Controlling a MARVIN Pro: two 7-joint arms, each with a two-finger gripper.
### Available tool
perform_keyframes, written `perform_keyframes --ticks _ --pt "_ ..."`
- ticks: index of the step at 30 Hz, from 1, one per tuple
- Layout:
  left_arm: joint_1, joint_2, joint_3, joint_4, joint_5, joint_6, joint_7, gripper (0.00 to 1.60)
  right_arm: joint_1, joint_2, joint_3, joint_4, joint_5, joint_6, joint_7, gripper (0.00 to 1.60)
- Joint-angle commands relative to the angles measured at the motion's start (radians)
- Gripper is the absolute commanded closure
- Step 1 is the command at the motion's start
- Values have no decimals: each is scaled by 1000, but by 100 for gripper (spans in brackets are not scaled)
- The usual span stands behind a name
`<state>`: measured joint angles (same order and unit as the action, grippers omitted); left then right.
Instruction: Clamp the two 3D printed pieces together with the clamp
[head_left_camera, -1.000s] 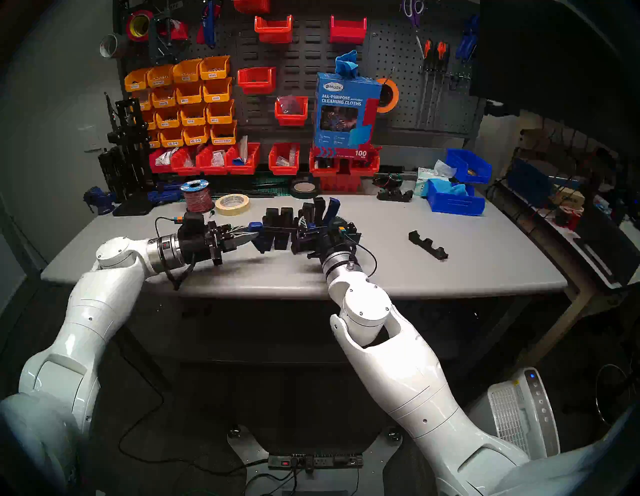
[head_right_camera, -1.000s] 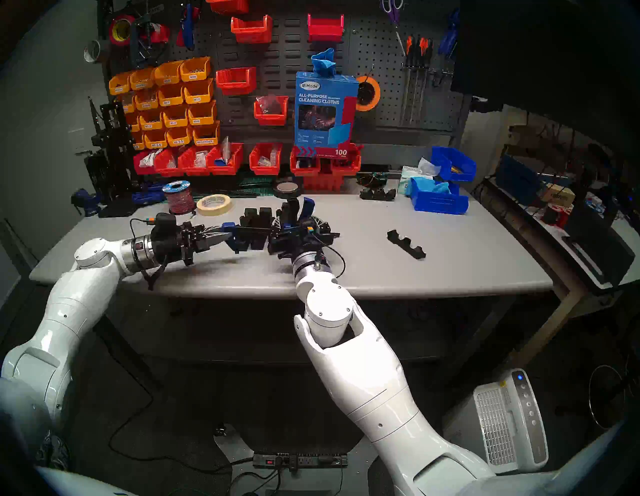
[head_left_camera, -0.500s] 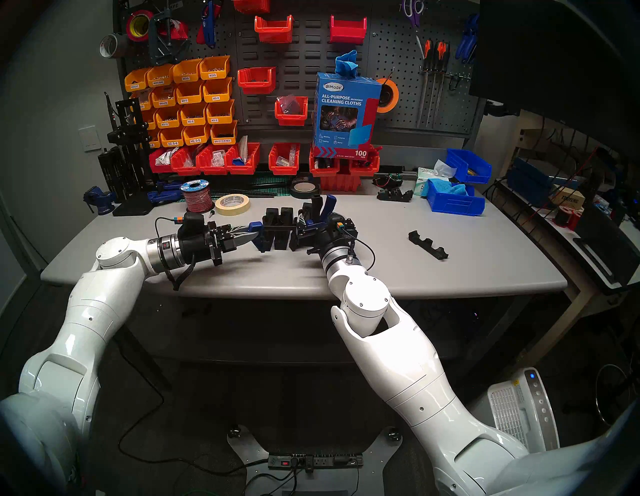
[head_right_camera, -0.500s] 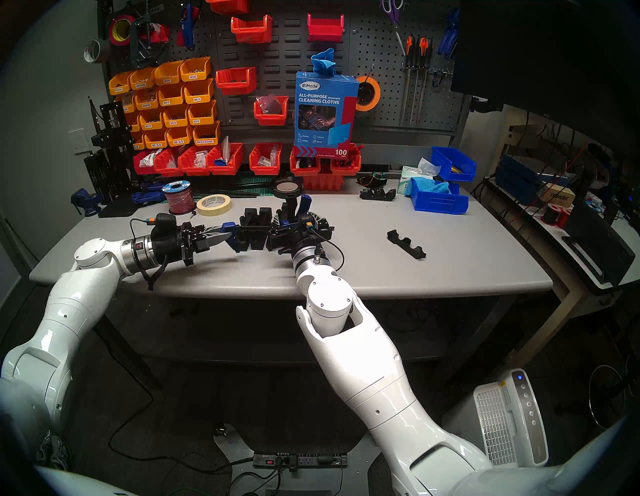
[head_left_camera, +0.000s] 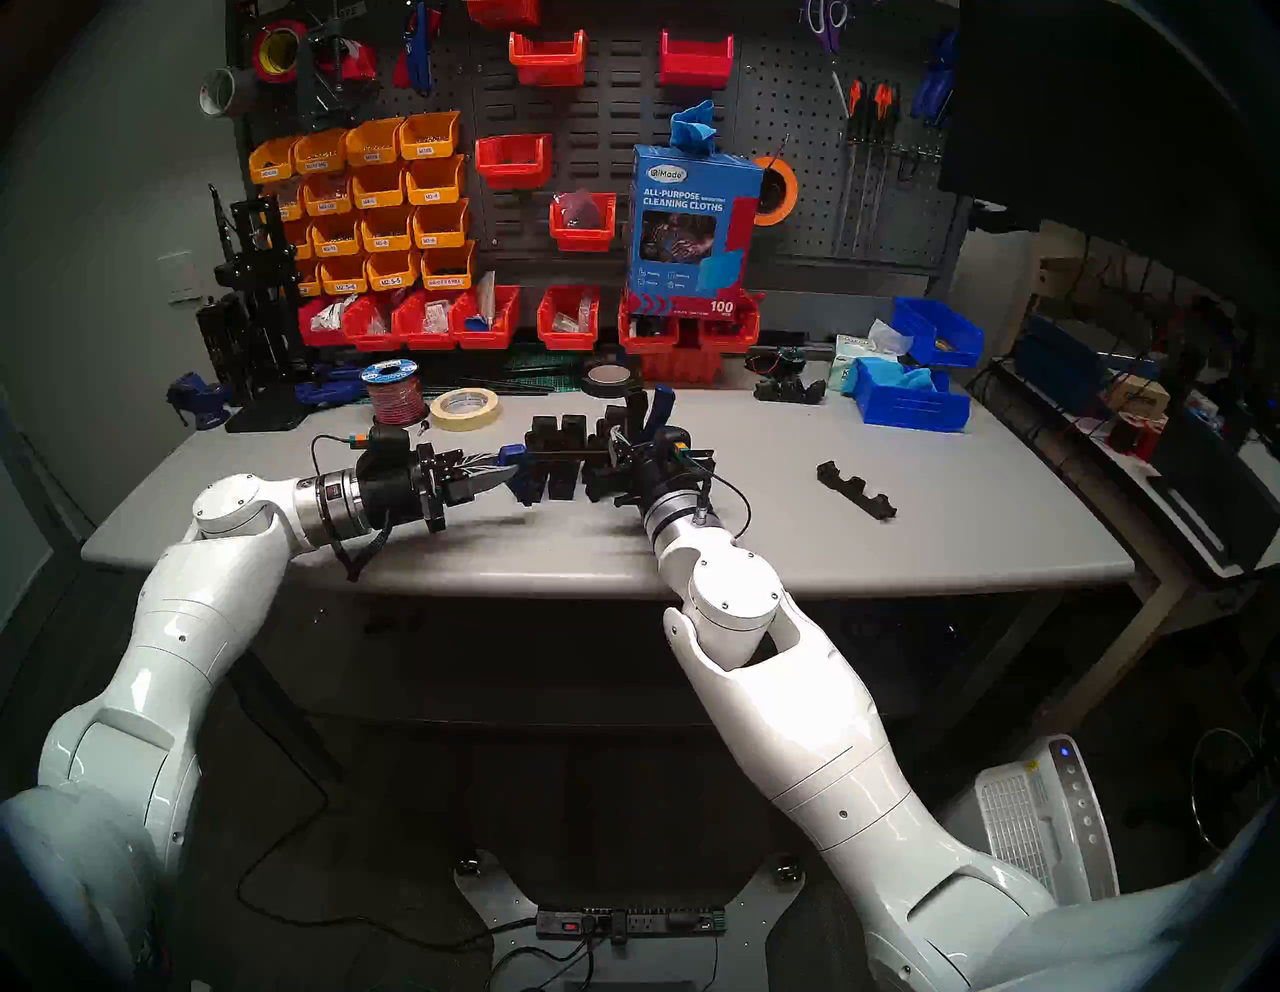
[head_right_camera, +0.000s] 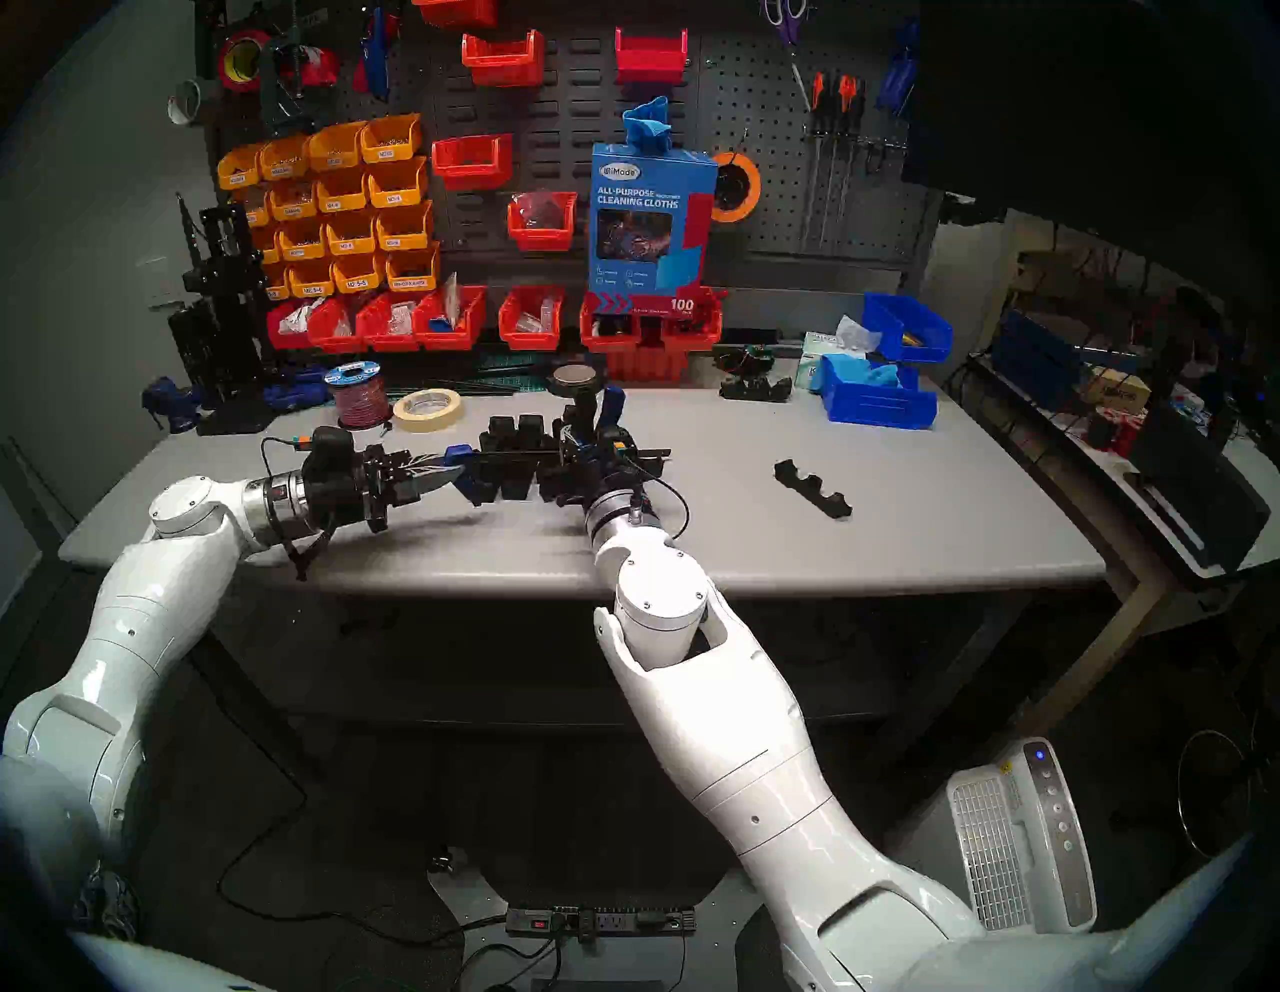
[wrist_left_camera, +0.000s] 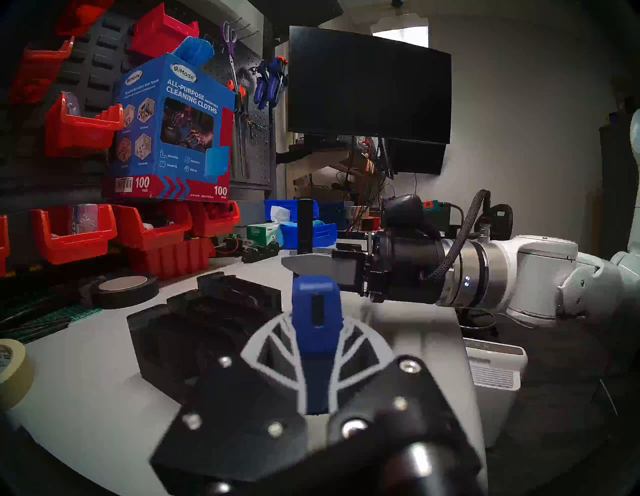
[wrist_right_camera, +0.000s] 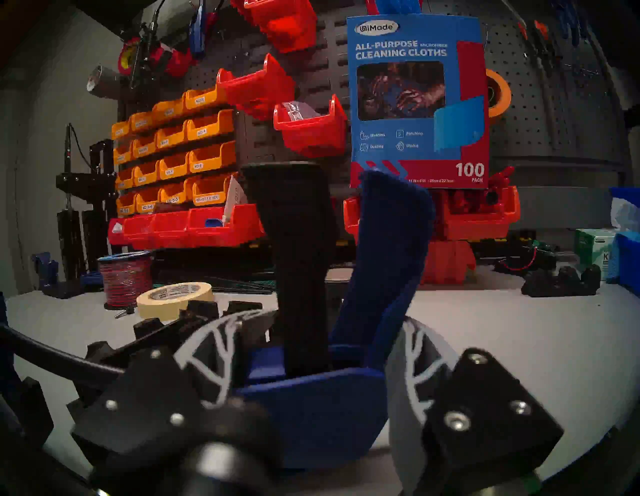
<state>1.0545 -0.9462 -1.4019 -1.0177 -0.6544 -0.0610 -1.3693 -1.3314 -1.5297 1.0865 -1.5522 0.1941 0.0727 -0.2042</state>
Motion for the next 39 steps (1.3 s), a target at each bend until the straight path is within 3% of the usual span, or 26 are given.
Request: perform_keyframes --ticks 1,39 --pt "-37 3 -28 -21 -25 2 -1 160 13 10 18 -39 -3 -1 -5 160" --pt "-47 -7 -34 -1 -6 8 13 160 -62 74 27 -155 22 8 8 160"
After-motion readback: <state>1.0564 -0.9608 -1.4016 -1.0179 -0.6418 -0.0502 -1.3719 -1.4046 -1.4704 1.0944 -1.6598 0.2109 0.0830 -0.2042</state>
